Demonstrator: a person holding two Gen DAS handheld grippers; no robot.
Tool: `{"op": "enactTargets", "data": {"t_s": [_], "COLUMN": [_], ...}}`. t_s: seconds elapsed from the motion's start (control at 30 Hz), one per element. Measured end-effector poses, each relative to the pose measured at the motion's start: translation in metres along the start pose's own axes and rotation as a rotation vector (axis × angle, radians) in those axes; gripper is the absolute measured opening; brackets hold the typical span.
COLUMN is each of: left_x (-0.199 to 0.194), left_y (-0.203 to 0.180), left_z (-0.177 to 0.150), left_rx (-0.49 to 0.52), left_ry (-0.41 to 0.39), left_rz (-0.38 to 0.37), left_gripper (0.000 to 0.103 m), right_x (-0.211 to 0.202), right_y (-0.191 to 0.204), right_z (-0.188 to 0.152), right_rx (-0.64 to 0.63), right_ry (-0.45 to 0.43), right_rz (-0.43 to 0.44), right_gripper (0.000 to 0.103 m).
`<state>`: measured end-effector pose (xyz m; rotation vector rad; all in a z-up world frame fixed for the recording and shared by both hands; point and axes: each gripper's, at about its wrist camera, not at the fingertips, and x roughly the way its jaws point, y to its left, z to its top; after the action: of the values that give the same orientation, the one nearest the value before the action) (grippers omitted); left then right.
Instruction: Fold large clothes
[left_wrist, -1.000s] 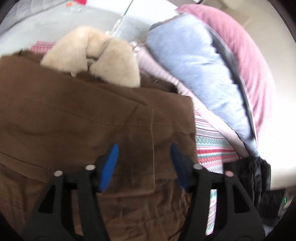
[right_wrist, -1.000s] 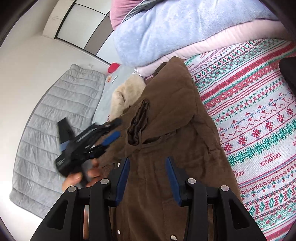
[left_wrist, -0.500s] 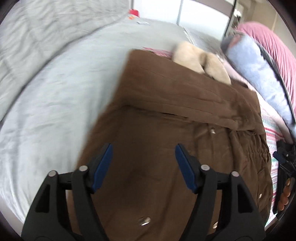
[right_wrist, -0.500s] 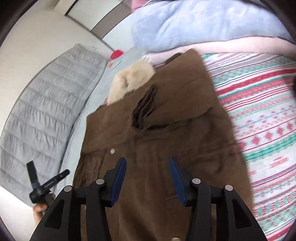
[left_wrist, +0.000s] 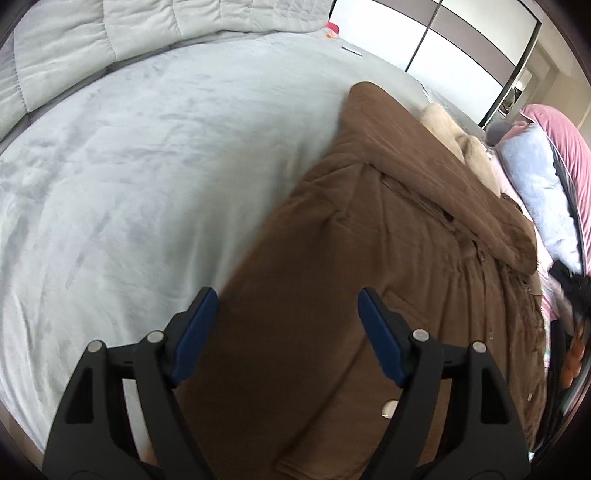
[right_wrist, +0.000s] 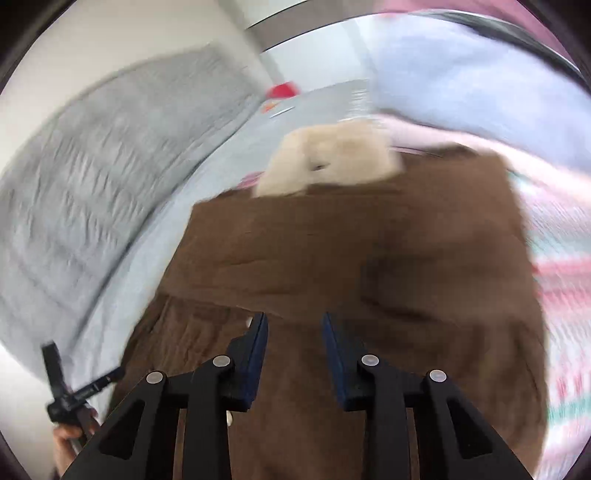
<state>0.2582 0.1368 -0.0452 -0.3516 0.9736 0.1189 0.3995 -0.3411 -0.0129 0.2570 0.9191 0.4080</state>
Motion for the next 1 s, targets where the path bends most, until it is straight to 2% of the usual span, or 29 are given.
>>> {"op": "enactTargets", "data": {"t_s": [0.03,0.1,0.2,0.27,0.33,0.37,0.43,0.5,0.57,0.67,0.73,0.83,0.9,1.0], "left_x": [0.003,0.005,0.009,0.012,0.012,0.010,0.001,-0.009,-0.019,-0.035,-0.048,-0.065,-0.071,-0.070], "left_y": [0.001,0.003,0.007,0.009,0.009,0.010,0.012,0.016,0.020,0.029,0.039,0.058,0.071,0.094], "left_z": [0.000,0.000,0.001,-0.001,0.000,0.000,0.000,-0.003,-0.009,-0.023,-0.034,-0.048,-0.061,-0.088], "left_rx": [0.018,0.025,0.022,0.042,0.057,0.060,0.061,0.061,0.071,0.081,0.078,0.065,0.055,0.015], "left_ry": [0.012,0.017,0.034,0.054,0.052,0.049,0.039,0.031,0.030,0.028,0.023,0.007,0.010,0.063], "left_rz": [0.007,0.021,0.007,0.004,0.011,0.009,-0.008,-0.029,-0.035,-0.041,-0.055,-0.088,-0.119,-0.170], "left_gripper": [0.079,0.079,0.079,0.079,0.079,0.079,0.079,0.079,0.079,0.079,0.079,0.079,0.079,0.079], "right_x": [0.020,0.045,0.083,0.085,0.079,0.069,0.033,0.000,-0.034,-0.076,-0.112,-0.148,-0.162,-0.172], "right_y": [0.011,0.009,-0.034,-0.042,-0.036,-0.031,-0.027,-0.023,-0.015,-0.016,-0.023,-0.036,-0.047,-0.070], "right_z": [0.009,0.016,0.009,-0.001,0.000,0.001,-0.002,-0.015,-0.041,-0.087,-0.126,-0.171,-0.197,-0.235], "right_rx": [-0.061,-0.086,0.014,0.012,0.006,0.017,0.078,0.087,0.066,0.071,0.121,0.201,0.230,0.296], "right_ry": [0.019,0.047,0.101,0.046,0.054,0.054,-0.021,-0.064,-0.051,-0.008,-0.025,-0.066,-0.074,-0.037], "right_rz": [-0.058,-0.171,-0.338,-0.321,-0.348,-0.345,-0.285,-0.250,-0.247,-0.230,-0.216,-0.196,-0.231,-0.230], "right_gripper": [0.031,0.031,0.030,0.032,0.033,0.033,0.035,0.037,0.043,0.046,0.047,0.058,0.061,0.062]}}
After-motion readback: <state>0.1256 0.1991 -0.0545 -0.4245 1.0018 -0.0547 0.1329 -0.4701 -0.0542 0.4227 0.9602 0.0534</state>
